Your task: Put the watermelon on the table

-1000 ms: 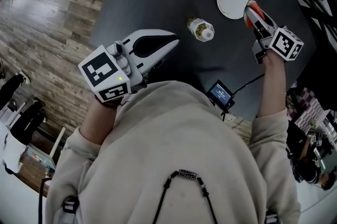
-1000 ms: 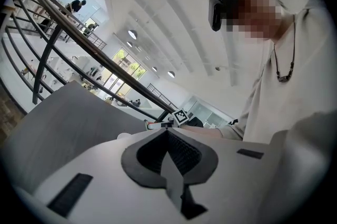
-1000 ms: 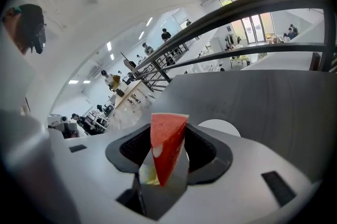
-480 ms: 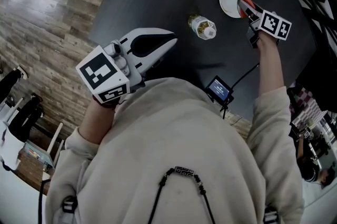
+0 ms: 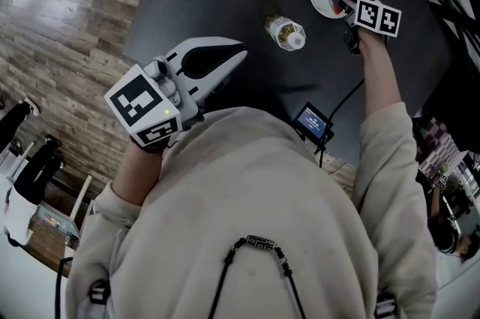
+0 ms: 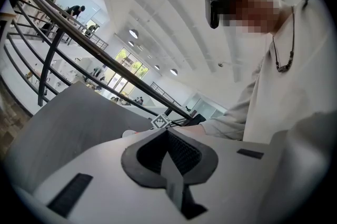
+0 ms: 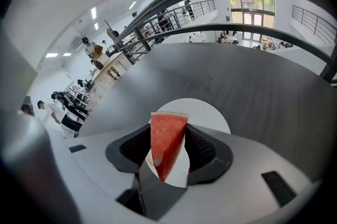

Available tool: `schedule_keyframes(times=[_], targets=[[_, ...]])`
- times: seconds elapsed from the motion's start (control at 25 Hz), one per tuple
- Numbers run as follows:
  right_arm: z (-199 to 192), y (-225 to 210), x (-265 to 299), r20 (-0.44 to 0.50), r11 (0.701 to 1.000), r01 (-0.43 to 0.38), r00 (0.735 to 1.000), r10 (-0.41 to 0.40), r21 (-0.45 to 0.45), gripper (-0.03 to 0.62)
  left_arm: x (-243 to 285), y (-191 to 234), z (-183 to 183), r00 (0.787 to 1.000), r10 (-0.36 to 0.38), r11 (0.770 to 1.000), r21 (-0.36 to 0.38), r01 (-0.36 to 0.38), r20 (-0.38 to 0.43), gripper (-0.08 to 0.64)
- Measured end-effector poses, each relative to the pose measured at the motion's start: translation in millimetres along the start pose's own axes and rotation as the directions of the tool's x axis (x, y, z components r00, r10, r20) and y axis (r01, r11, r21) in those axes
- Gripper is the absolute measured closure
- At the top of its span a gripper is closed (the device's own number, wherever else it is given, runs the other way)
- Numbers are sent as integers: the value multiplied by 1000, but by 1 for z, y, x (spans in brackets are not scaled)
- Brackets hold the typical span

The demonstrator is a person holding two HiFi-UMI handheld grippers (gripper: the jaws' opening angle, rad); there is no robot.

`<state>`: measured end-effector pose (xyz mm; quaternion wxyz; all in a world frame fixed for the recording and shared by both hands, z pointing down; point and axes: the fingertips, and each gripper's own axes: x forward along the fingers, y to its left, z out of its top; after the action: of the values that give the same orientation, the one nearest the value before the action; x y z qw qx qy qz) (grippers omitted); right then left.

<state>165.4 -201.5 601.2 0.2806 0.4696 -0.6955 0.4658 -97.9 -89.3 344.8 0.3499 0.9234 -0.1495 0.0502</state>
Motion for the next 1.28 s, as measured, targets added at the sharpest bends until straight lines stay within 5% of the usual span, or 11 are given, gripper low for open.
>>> schedule_keyframes(times=[0.8, 1.28], targets=[[-8, -3, 11, -7, 997, 50, 999, -50, -56, 390, 0, -2, -3, 1000, -1, 1000, 3, 1, -5, 554], [1, -14, -40, 87, 995, 91, 992, -87, -45, 391, 5, -26, 10, 999, -31, 997, 75, 31, -10, 554]])
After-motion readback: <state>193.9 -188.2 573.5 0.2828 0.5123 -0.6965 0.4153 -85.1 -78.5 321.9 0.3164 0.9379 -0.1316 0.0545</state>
